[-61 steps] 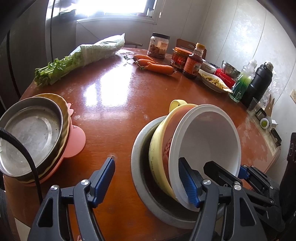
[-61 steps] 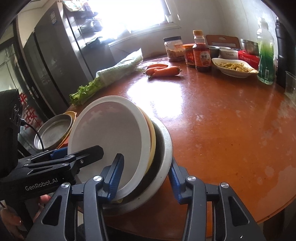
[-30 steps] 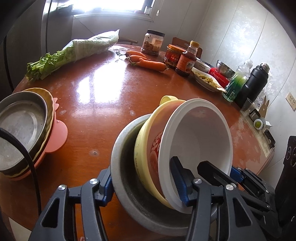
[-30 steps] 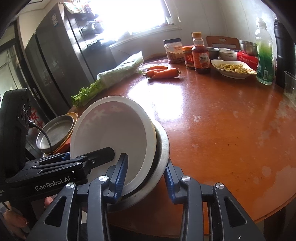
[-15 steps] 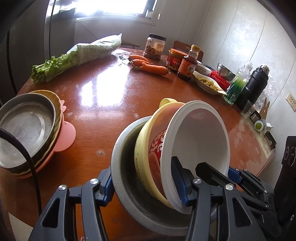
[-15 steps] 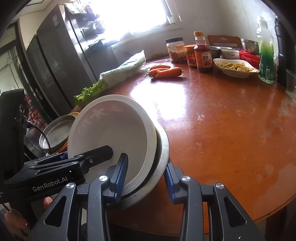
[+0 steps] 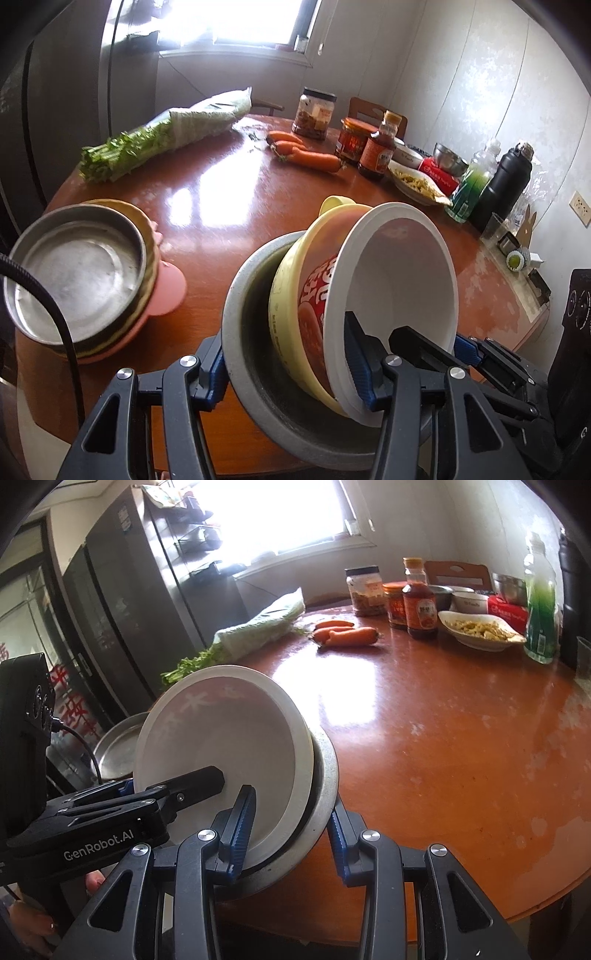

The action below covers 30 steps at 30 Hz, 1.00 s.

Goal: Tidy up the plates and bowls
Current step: 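Grip the nested bowl stack rim with the left gripper and lift it, then carry the nested bowls with the left gripper over the plate stack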

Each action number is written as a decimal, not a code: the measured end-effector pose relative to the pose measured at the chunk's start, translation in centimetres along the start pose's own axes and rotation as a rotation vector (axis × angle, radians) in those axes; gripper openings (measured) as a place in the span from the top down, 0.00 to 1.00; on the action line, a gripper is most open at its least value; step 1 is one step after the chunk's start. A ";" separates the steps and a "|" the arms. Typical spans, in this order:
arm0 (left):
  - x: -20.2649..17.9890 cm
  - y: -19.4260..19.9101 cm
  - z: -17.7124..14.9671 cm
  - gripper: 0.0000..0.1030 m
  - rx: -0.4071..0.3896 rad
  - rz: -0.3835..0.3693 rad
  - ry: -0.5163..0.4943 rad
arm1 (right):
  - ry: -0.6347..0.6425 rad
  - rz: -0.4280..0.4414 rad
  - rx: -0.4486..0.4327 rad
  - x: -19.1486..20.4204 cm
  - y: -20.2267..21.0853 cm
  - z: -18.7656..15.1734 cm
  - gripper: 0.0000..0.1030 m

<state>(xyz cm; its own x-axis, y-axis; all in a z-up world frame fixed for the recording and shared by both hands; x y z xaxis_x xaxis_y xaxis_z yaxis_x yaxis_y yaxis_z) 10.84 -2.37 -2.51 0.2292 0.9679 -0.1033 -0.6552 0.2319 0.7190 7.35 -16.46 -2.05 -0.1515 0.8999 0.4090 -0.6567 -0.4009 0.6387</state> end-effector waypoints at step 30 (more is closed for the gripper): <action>15.9 7.8 1.8 0.48 -0.128 0.171 0.104 | 0.184 0.170 -0.003 17.0 -6.8 3.4 0.62</action>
<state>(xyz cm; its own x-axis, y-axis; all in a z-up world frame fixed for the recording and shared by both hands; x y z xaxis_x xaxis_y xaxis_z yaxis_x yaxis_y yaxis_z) 10.69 14.63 2.72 0.0359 0.9974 -0.0627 -0.7657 0.0678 0.6396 11.75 1.00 2.84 -0.3919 0.8360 0.3841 -0.6129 -0.5486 0.5687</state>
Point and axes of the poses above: each gripper's, at about its wrist camera, not at the fingertips, and y roughly against the way its jaws point, x to its left, z to its top, the point moved 3 cm from there along -y, roughly the way its jaws point, and after that the axes turned 10 degrees about -y, right-handed, at the moved point
